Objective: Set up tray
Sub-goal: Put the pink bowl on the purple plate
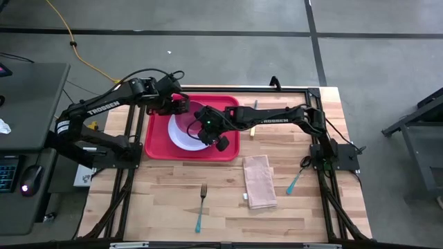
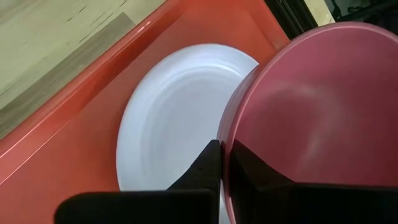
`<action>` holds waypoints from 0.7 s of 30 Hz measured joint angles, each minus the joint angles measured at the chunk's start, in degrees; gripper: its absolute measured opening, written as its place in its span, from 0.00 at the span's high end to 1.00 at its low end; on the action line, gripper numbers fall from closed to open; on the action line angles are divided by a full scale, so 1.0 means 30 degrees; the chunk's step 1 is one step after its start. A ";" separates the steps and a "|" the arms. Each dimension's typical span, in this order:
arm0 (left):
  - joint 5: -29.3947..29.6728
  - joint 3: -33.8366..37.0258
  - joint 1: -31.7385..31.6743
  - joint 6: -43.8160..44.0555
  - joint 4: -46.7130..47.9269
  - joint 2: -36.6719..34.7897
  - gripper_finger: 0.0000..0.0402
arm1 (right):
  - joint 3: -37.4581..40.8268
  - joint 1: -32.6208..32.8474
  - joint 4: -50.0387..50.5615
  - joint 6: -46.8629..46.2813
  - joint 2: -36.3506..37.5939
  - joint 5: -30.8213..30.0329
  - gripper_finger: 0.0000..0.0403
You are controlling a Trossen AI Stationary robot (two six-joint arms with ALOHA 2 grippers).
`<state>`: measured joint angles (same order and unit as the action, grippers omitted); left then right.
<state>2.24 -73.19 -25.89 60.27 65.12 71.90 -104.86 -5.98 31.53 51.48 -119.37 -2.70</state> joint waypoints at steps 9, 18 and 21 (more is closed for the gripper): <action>0.0375 0.0004 -0.0007 0.0007 0.0446 -0.0007 0.58 | 0.0006 -0.0006 -0.0092 0.0038 0.0000 -0.0061 1.00; 0.0564 0.0007 0.0000 0.0106 0.1223 -0.0007 0.59 | -0.0008 -0.0014 -0.0158 0.0066 0.0000 -0.0096 1.00; 0.0874 0.0007 0.0000 0.0200 0.1224 -0.0007 0.59 | -0.0008 0.0018 -0.0095 0.0059 0.0000 -0.0067 1.00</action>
<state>4.86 -73.17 -25.89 60.87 68.79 71.88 -104.88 -5.93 31.24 51.66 -119.37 -2.90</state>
